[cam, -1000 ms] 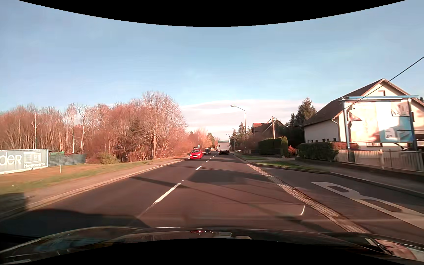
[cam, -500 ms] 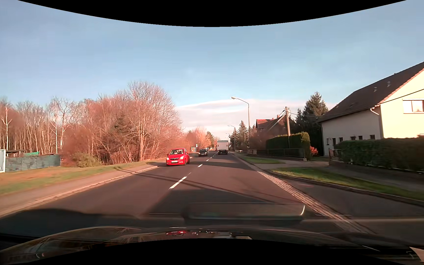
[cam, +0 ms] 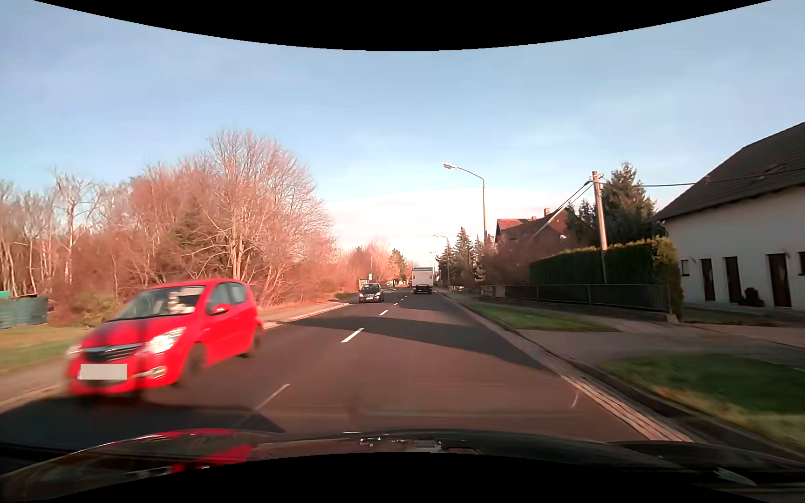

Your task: Follow the waypoints while adhering to traffic rules and regulations

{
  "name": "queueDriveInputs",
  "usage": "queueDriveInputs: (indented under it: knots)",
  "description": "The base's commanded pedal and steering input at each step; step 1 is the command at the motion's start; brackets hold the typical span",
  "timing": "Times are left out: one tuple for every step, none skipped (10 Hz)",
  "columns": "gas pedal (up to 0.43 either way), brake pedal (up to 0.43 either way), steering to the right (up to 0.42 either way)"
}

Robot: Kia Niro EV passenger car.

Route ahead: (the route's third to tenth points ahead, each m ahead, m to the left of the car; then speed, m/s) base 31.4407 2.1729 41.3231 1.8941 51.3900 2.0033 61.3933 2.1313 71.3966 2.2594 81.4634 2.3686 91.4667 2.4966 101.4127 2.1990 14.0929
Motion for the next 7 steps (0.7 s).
queueDriveInputs:
  knots:
    - [0.118,0.0,-0.004]
    - [0.118,0.0,-0.005]
    - [0.118,0.0,-0.004]
    - [0.118,0.0,-0.004]
    - [0.11,0.0,-0.004]
    - [0.11,0.0,-0.003]
    - [0.11,0.0,-0.003]
